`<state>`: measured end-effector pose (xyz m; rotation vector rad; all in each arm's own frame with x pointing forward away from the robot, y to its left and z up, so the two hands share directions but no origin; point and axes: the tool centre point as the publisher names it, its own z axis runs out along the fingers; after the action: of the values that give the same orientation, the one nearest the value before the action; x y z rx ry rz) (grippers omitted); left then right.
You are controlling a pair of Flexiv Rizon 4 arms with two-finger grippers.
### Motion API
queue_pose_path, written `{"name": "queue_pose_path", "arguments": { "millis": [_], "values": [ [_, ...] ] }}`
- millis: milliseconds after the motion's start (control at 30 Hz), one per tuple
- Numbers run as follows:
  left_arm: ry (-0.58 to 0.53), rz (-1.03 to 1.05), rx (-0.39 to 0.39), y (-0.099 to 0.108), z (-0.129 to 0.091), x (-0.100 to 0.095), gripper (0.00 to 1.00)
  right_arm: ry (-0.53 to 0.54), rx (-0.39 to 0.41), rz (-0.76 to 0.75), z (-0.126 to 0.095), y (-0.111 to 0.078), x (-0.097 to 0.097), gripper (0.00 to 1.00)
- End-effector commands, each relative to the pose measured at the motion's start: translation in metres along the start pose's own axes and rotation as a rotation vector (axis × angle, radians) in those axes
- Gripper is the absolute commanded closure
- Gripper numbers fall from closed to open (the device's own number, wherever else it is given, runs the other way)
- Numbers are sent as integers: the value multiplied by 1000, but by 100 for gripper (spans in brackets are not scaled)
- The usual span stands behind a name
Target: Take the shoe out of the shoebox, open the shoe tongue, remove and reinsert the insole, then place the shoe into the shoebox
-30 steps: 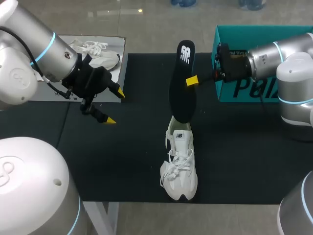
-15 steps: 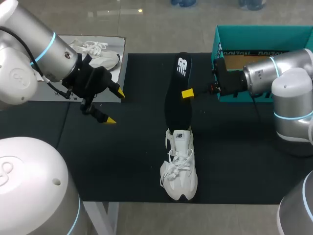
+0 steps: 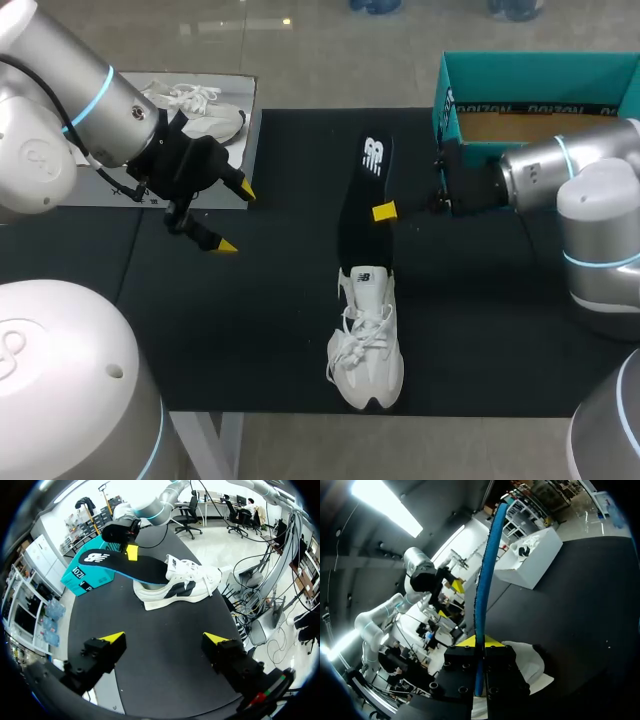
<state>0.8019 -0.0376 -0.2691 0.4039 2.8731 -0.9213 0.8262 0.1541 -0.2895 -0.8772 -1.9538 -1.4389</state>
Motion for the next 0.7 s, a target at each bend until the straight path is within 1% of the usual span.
{"name": "queue_pose_path", "arguments": {
  "millis": [33, 167, 333, 600, 700],
  "values": [
    [1, 0, -3, 0, 0, 0, 0, -20, 15, 5, 6, -4, 2, 100],
    [1, 0, -3, 0, 0, 0, 0, -33, 27, 15, 7, -11, -2, 100],
    [1, 0, -3, 0, 0, 0, 0, -78, 73, 44, 8, -23, -2, 100],
    [1, 0, -3, 0, 0, 0, 0, -98, 60, 64, 9, -43, 1, 100],
    [1, 0, -3, 0, 0, 0, 0, -119, 77, 84, 12, -49, 1, 100]
  ]
}}
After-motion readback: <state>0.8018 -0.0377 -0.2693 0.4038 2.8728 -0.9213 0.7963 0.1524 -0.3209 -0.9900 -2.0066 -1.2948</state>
